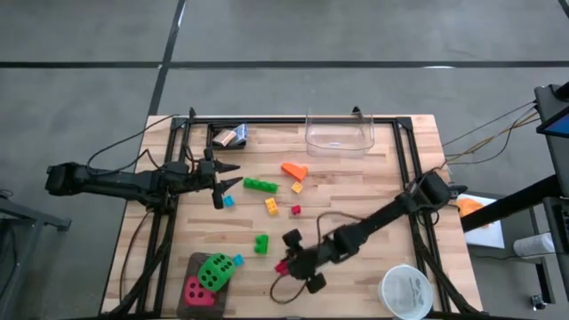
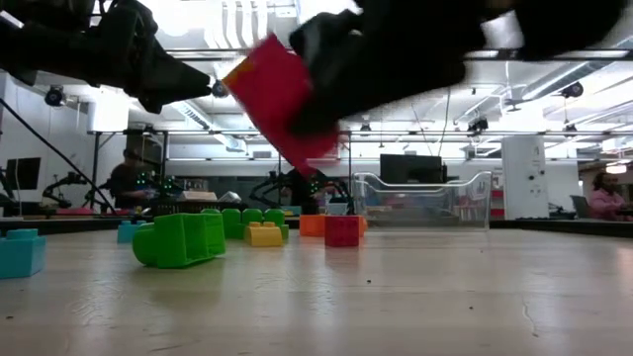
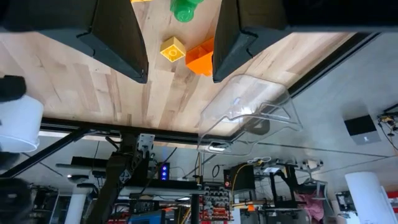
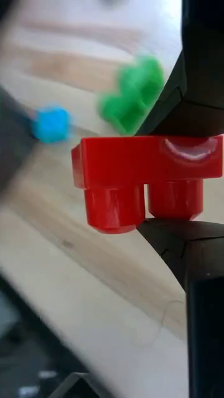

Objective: Pick & Place Toys
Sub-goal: Put the bottom red game piece into the transparent bin

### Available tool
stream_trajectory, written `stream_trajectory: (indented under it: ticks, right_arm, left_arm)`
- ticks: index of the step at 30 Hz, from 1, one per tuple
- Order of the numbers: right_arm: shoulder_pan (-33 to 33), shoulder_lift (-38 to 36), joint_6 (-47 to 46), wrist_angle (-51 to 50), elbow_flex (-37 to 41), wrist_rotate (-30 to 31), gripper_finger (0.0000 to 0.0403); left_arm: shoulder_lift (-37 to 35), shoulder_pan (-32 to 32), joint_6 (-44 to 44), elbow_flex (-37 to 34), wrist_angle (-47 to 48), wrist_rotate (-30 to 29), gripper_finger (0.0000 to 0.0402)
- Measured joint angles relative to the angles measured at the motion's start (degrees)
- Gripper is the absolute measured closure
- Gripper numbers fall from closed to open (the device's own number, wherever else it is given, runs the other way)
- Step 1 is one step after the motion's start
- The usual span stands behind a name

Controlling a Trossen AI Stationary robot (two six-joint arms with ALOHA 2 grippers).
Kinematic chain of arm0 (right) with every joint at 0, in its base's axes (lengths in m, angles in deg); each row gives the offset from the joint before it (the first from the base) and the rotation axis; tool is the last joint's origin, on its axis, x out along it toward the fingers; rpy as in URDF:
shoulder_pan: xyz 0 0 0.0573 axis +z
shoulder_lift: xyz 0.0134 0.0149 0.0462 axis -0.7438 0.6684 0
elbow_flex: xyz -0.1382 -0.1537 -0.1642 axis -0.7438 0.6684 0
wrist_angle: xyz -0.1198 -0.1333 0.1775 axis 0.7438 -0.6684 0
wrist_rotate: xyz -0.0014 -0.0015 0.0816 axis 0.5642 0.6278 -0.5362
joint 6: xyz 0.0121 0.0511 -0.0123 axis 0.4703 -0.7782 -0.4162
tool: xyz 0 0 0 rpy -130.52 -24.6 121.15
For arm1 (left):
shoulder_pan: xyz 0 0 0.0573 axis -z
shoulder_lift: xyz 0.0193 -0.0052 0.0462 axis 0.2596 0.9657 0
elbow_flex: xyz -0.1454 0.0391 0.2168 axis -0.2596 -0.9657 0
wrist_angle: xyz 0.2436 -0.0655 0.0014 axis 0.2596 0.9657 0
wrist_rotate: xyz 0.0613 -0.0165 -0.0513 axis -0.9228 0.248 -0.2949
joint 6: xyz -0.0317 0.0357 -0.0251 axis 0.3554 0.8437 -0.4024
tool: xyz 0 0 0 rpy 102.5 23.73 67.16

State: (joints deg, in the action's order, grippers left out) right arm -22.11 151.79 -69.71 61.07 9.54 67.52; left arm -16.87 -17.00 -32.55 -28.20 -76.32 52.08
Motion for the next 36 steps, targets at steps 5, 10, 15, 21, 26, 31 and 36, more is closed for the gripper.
stream_trajectory:
  ticks: [5,10,15,21,26,31,36]
  right_arm:
    - [-6.0,-4.3,2.3,21.4,9.6,-9.8,0.0251]
    - [-13.0,-10.2,2.1,39.1,21.1,-12.4,0.0251]
    - [-21.2,-18.4,2.2,39.8,28.0,-4.6,0.0251]
    - [-33.3,-28.6,2.3,31.5,31.8,2.9,0.0251]
    - [-44.6,-34.1,2.0,19.4,31.4,6.5,0.0251]
    - [-54.5,-34.8,0.4,10.6,30.1,6.6,0.0251]
    - [-59.2,-32.5,-0.1,8.5,29.9,5.1,0.0251]
  left_arm:
    - [0.0,0.0,0.0,0.0,0.0,0.0,0.0224]
    - [0.1,0.0,-0.2,0.0,0.0,0.2,0.0224]
    - [0.1,0.0,-0.2,0.0,0.0,0.2,0.0224]
    - [0.1,0.0,-0.6,0.0,0.0,0.2,0.0224]
    - [0.1,0.0,-0.6,0.0,0.1,0.2,0.0224]
    - [0.1,0.0,-0.6,-0.1,0.0,0.2,0.0224]
    - [0.1,0.0,-0.6,-0.1,0.0,0.2,0.0224]
